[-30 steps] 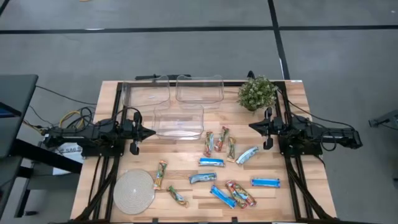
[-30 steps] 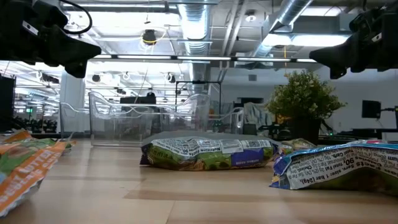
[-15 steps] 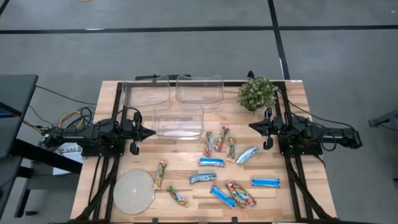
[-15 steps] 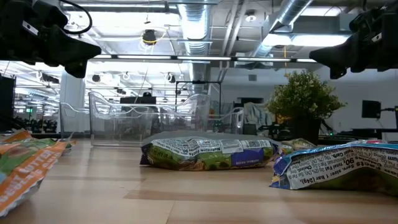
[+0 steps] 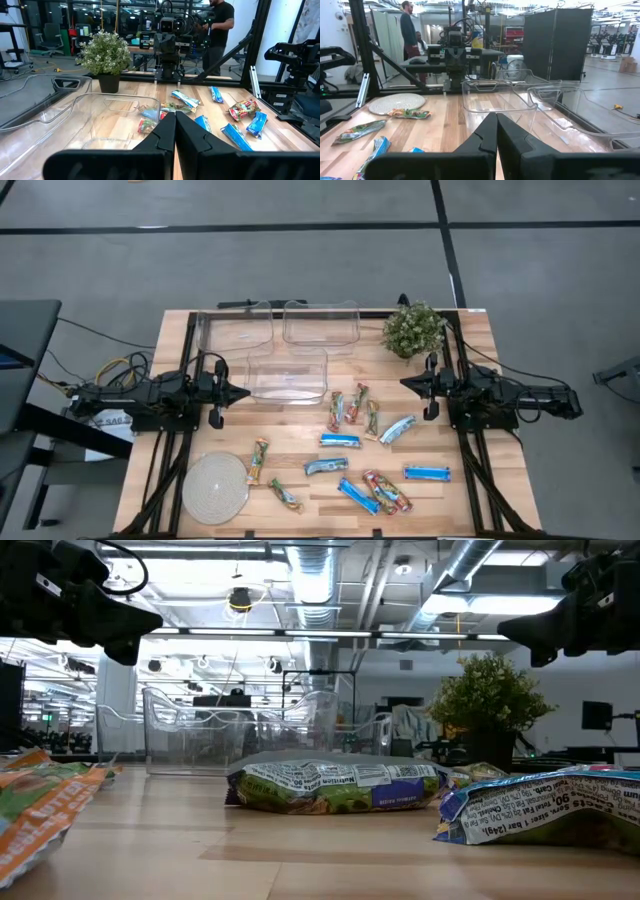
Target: Pick and place Granola Bars by type
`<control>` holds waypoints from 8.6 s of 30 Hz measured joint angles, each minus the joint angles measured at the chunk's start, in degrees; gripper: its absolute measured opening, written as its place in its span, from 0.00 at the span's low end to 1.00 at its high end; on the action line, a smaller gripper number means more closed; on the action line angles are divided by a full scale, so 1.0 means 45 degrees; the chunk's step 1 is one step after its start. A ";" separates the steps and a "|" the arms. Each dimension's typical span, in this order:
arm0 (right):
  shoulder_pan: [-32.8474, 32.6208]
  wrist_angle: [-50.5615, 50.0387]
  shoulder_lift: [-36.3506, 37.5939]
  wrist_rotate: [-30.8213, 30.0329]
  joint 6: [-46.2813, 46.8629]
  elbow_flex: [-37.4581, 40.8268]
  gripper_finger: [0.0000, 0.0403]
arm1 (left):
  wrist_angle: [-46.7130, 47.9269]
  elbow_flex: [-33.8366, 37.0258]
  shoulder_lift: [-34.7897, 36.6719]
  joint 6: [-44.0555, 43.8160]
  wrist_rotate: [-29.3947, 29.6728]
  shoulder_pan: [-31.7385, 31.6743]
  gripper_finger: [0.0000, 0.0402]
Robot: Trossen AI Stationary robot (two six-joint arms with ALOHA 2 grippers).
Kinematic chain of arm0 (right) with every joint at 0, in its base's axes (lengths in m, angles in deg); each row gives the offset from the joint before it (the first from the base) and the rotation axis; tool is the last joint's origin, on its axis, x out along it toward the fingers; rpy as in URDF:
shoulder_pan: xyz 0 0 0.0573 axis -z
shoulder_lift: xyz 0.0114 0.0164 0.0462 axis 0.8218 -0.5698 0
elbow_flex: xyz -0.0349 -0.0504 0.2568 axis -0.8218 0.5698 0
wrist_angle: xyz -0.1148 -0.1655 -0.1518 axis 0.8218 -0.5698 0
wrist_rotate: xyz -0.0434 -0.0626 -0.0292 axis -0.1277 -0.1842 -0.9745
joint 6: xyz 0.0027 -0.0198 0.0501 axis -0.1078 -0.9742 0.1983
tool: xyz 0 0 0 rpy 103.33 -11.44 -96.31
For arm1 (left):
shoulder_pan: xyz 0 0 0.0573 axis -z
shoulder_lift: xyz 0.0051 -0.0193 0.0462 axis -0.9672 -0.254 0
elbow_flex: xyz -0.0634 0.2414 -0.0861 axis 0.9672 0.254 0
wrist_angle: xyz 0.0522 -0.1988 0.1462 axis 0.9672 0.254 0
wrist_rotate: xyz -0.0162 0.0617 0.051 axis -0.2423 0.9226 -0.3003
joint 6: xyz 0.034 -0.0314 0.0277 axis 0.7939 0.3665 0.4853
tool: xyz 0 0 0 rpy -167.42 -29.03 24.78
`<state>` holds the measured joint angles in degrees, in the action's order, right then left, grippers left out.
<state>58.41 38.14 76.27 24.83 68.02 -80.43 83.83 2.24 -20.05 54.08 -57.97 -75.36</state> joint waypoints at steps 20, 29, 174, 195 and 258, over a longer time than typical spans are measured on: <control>-0.0001 0.0000 0.0002 0.0001 0.0000 -0.0002 0.00 | 0.0015 0.0000 -0.0004 -0.7948 -0.0480 0.0000 0.00; 0.0001 0.0000 0.0000 0.0002 0.0000 -0.0002 0.00 | -0.0040 0.0000 0.0001 -1.1503 0.0205 0.0000 0.00; -0.0001 -0.0049 -0.0013 0.0004 0.0000 -0.0004 0.00 | 0.7267 -1.0309 -2.0593 -1.6454 -0.1661 0.5508 0.08; -0.0001 -0.0053 -0.0013 0.0004 0.0000 -0.0004 0.00 | 0.5176 -1.2349 -2.0640 -1.3980 0.1367 0.5460 0.07; -0.0001 -0.0082 -0.0013 0.0009 0.0000 -0.0001 0.00 | 1.1570 -1.5611 -1.8792 -0.6354 0.0832 -0.3695 0.07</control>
<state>58.40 37.77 76.21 24.87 68.02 -80.43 135.89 -68.01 -104.61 25.49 -54.23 -91.99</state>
